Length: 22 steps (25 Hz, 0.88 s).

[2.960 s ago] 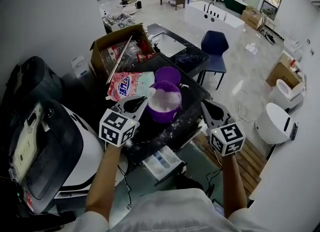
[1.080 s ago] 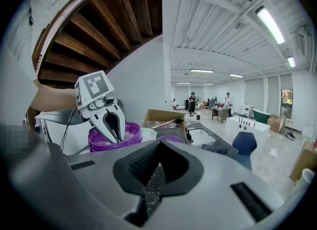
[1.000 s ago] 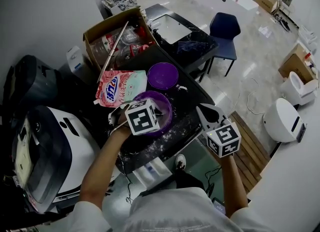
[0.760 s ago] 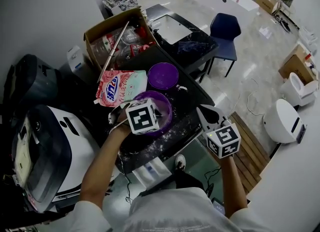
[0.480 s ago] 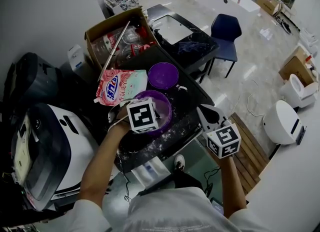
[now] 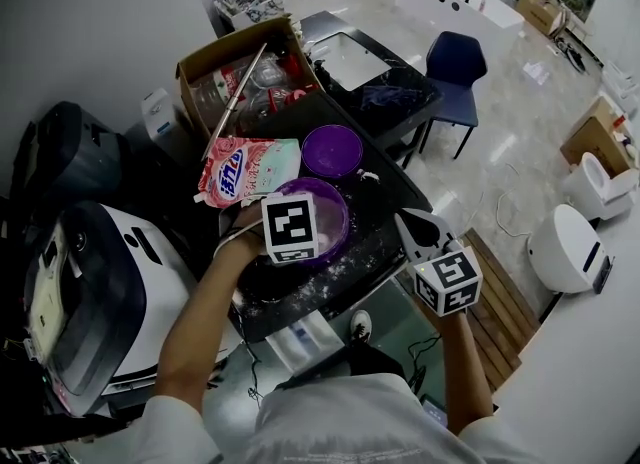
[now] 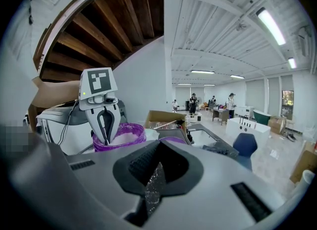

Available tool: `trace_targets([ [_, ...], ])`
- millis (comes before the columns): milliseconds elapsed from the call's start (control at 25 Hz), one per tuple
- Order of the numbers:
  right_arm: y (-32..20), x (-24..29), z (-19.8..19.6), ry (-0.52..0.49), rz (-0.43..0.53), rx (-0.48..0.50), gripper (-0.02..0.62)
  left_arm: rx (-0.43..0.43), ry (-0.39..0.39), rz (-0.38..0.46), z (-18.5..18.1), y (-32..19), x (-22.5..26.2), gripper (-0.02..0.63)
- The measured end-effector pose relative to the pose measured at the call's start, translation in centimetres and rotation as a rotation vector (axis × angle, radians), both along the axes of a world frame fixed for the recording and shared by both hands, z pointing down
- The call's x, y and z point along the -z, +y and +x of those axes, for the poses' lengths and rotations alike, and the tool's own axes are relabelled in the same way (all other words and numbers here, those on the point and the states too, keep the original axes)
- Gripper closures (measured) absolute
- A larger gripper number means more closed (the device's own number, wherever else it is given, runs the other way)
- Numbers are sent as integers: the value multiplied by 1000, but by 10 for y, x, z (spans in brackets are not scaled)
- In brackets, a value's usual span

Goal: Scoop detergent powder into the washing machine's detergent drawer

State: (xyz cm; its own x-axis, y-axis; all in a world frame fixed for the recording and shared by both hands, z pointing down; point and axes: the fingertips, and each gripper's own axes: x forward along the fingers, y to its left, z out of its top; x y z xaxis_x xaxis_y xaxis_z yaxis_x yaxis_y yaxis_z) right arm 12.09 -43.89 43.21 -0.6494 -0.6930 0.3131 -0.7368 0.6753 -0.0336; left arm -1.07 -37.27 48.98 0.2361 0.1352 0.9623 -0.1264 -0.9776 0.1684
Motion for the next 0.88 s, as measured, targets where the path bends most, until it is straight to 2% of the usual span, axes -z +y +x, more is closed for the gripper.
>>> trace_targets([
  [200, 2, 7, -6, -1, 16, 5, 589, 13, 4, -19, -7, 6, 5, 591],
  [560, 14, 12, -14, 4, 23, -1, 589, 74, 61, -29, -24, 13, 14, 591],
  [880, 21, 11, -21, 6, 24, 2, 589, 190, 188, -80, -33, 12, 18, 591],
])
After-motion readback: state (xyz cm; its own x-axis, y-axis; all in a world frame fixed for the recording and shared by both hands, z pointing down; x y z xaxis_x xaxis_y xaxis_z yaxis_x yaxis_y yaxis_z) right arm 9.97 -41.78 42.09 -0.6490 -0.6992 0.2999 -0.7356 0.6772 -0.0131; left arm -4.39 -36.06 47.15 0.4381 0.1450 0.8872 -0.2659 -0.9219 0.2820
